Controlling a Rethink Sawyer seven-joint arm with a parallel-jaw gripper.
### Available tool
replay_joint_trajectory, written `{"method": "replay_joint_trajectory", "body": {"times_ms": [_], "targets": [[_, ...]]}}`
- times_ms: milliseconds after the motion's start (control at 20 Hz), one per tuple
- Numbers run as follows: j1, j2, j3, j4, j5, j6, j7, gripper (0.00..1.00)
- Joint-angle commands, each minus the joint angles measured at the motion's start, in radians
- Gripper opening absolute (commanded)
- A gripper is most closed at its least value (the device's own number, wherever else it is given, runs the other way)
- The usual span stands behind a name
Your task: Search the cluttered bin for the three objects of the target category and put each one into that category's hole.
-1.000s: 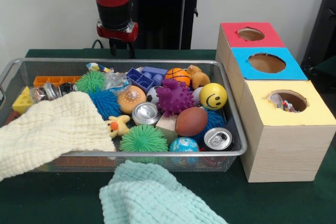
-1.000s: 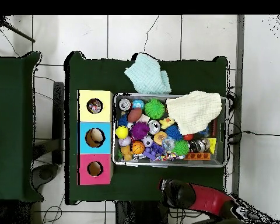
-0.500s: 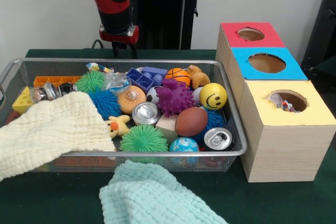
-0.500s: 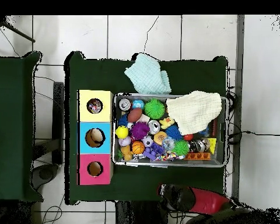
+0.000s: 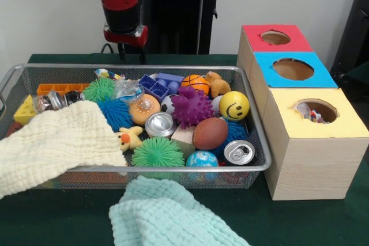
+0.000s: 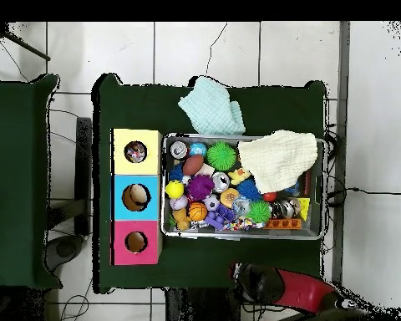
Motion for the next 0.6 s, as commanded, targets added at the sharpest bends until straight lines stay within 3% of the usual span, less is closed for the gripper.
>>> {"method": "replay_joint_trajectory", "body": {"times_ms": [50,600], "targets": [[0.018,-0.087,0.036,-0.014,0.011,0.050,0.059,1.00],[0.038,-0.143,0.085,-0.039,0.061,0.147,0.042,1.00]]}}
